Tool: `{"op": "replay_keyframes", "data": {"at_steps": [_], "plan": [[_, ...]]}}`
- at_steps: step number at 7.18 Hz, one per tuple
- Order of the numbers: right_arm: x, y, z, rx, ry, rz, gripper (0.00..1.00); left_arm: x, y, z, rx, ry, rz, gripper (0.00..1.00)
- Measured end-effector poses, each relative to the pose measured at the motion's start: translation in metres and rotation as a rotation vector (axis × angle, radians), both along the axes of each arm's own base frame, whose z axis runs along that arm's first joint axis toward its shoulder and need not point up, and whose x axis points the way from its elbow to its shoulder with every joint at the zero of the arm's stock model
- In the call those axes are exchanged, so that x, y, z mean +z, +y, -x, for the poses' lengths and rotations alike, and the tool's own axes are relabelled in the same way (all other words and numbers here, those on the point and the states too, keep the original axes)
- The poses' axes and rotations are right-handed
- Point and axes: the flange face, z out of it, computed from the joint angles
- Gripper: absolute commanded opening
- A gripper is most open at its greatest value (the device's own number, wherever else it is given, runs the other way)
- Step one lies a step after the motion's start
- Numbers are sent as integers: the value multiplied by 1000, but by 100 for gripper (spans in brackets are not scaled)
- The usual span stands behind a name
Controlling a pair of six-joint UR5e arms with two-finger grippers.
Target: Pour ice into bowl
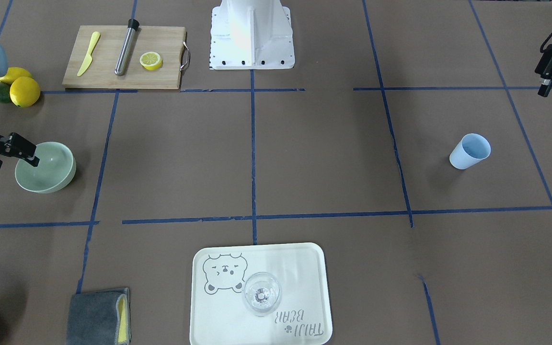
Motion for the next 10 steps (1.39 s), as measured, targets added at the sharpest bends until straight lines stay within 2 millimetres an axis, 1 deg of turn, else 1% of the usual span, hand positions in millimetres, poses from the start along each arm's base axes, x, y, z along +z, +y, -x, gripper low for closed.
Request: {"op": "replay_keyframes", "data": {"at_steps": [1,2,3,4,5,6,8,9,10], "plan": [[9,5,9,-13,19,4,100,0,0,-2,3,0,-2,100],[23,7,13,-21,32,12,89,0,0,-4,7,0,-2,100],[37,7,15,-25,37,15,42,-1,0,-6,11,0,-3,100],[48,7,15,-26,40,18,10,-1,1,-7,14,0,-5,100],[54,7,16,-28,40,18,0,-1,1,-7,15,1,-5,100],[53,7,16,-30,34,13,0,-1,1,-7,13,2,-4,100],[43,7,16,-33,13,-5,0,-1,1,-11,11,13,8,100],[32,8,16,-37,-5,-17,0,-1,3,-24,6,33,31,100],[15,9,15,-40,-30,-35,0,-2,6,-53,-13,55,64,100]]}}
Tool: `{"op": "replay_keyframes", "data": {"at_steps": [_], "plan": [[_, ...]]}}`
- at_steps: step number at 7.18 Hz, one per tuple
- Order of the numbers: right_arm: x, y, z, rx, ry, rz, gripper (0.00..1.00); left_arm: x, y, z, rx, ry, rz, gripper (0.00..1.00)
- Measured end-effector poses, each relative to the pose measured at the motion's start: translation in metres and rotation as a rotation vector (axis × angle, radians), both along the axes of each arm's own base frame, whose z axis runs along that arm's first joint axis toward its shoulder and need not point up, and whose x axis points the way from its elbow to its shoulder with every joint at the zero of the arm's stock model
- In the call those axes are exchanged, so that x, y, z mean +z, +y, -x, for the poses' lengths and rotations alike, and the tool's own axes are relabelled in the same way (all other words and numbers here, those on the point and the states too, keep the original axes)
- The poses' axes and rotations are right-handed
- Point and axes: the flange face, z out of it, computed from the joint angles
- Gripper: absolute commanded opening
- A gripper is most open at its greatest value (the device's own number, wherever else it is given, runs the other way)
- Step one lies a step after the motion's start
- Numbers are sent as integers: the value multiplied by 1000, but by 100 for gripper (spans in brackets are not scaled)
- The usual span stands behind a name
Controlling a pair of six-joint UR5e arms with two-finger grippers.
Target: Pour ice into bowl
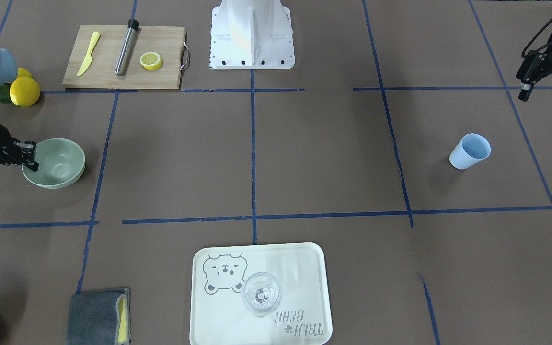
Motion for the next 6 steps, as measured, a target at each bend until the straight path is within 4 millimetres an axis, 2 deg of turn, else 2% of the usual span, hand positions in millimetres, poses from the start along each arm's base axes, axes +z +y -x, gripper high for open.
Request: {"op": "replay_keyframes", "data": {"at_steps": [1,2,4,5,6], "plan": [[-21,1,-1,-2,-29,-19,0,0,7,-35,-18,14,26,100],[-39,0,-1,-7,-62,-26,0,-1,15,-60,-22,19,34,100],[-78,-13,1,-5,-147,-3,0,-1,32,-95,-27,16,31,100],[-106,-22,11,15,-191,35,0,3,44,-110,-34,5,29,100],[-143,-33,30,41,-236,89,0,8,56,-125,-46,4,30,100]]}}
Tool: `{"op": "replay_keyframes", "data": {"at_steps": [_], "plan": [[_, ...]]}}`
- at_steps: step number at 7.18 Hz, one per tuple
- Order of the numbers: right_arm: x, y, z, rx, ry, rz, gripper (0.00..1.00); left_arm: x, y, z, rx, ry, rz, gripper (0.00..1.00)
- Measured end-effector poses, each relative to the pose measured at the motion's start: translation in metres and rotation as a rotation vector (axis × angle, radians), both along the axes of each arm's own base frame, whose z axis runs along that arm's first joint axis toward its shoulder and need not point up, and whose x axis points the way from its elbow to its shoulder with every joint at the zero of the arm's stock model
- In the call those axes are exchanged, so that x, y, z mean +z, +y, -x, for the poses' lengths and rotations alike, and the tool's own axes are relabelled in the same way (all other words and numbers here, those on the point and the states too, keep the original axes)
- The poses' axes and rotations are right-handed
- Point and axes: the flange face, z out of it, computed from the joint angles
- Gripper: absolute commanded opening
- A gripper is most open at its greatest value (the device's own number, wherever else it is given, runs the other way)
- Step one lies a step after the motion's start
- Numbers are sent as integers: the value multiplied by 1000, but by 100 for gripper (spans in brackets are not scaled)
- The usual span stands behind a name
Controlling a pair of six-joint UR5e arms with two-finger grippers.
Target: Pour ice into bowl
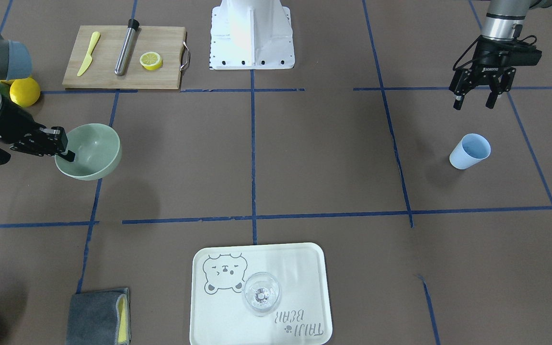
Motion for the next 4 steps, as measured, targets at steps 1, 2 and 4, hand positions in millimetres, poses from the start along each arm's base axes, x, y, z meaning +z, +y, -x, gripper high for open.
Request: {"op": "replay_keyframes", "data": {"at_steps": [1,2,4], "plan": [[-38,-5,27,7,-31,57,0,4,12,-16,-17,8,3,100],[-72,-5,57,5,-50,103,0,9,21,-27,-37,9,-3,100],[-142,12,134,25,-61,175,0,36,24,-34,-100,-13,-58,100]]}}
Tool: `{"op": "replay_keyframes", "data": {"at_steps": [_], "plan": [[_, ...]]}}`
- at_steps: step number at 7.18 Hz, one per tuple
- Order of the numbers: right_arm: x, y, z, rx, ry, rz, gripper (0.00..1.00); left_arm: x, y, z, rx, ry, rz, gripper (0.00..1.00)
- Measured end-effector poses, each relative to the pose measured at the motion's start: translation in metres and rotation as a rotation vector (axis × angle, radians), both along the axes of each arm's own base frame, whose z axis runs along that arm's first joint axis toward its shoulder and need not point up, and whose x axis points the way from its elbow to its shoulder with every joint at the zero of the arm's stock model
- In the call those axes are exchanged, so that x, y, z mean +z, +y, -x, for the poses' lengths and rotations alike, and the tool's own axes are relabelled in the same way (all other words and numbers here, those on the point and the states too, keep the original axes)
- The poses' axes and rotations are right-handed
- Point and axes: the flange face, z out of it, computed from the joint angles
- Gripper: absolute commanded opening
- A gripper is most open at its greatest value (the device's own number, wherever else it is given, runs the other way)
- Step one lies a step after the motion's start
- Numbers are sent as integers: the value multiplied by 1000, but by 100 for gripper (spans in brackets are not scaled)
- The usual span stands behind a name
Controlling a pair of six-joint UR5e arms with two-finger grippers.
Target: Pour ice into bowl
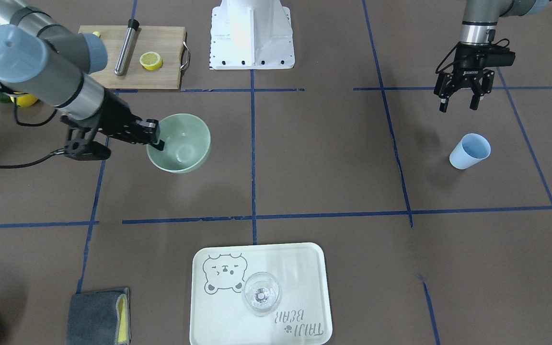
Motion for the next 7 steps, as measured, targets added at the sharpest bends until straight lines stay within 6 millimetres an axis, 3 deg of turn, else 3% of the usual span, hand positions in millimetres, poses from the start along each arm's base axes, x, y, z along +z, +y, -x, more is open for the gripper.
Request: {"op": "replay_keyframes", "data": {"at_steps": [2,3,5,7], "plan": [[-67,14,76,28,45,42,0,31,-4,8,-85,-9,-87,100],[-91,12,111,36,61,83,0,36,-6,2,-114,-12,-122,100],[-122,5,169,57,91,111,0,34,-11,-24,-123,-3,-162,100],[-134,7,220,75,116,93,0,33,-14,-32,-134,-16,-190,100]]}}
